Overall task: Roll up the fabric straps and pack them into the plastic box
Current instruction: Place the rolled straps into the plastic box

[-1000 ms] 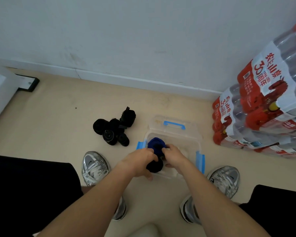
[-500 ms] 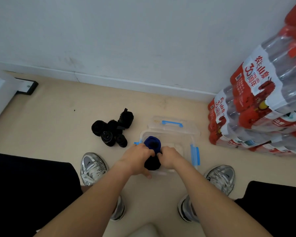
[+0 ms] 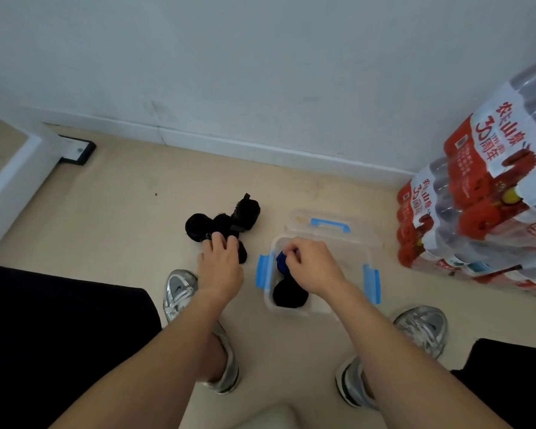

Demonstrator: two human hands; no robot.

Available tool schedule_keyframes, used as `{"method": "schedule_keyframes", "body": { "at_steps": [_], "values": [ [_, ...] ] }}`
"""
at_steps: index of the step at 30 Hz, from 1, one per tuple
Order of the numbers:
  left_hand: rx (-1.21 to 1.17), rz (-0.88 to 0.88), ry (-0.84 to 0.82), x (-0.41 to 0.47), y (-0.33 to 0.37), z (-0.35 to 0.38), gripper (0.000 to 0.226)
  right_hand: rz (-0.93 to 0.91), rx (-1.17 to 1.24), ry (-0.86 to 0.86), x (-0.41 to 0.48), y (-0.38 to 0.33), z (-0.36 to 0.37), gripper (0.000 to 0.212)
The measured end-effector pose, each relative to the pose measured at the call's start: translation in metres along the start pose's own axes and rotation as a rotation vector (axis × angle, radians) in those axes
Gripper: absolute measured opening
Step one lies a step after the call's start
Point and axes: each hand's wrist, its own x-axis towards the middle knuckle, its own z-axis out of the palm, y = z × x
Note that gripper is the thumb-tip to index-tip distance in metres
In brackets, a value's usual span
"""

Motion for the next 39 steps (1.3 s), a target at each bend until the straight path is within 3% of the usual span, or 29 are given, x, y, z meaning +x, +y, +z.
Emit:
{"method": "schedule_keyframes", "body": {
  "at_steps": [5, 9, 21, 26, 29, 32, 34, 37, 39],
  "values": [
    [-0.246, -0.279, 0.061, 0.026, -0.015, 0.002, 0.070, -0.073, 0.010, 0.019, 0.007, 0.001, 0.011, 0.022],
    [-0.490, -0.344, -0.017, 0.044, -0.031, 0.006, 0.061, -0.065, 0.027, 0.055, 0.015, 0.005, 0.016, 0.020],
    [-0.489, -0.265, 0.020, 0.048, -0.043, 0.015, 0.057, -0.023, 0.022, 0.041, 0.028, 0.005, 0.017, 0.022],
    [-0.496, -0.378, 0.020, 0.032, -0.047, 0.003, 0.061, -0.029, -0.002, 0.059, 0.021, 0.003, 0.006, 0.017],
    [-0.532, -0.470, 0.123, 0.020, -0.038, -0.019, 0.054, -0.021, -0.038, 0.063, 0.013, 0.001, 0.000, 0.016],
    [-0.643, -0.393, 0.298, 0.014, -0.021, -0.043, 0.053, -0.040, -0.030, 0.045, 0.008, -0.002, -0.005, 0.019],
    [-0.765, -0.265, 0.287, 0.012, -0.003, -0.059, 0.049, -0.079, 0.016, 0.036, 0.004, -0.005, -0.008, 0.017],
    [-0.795, -0.033, 0.127, 0.006, 0.032, -0.077, 0.047, -0.140, -0.004, 0.055, -0.007, -0.009, -0.014, 0.072],
    [-0.781, 0.113, 0.020, -0.001, 0.057, -0.080, 0.041, -0.153, -0.032, 0.081, -0.016, -0.008, -0.020, 0.087]
  ]
}}
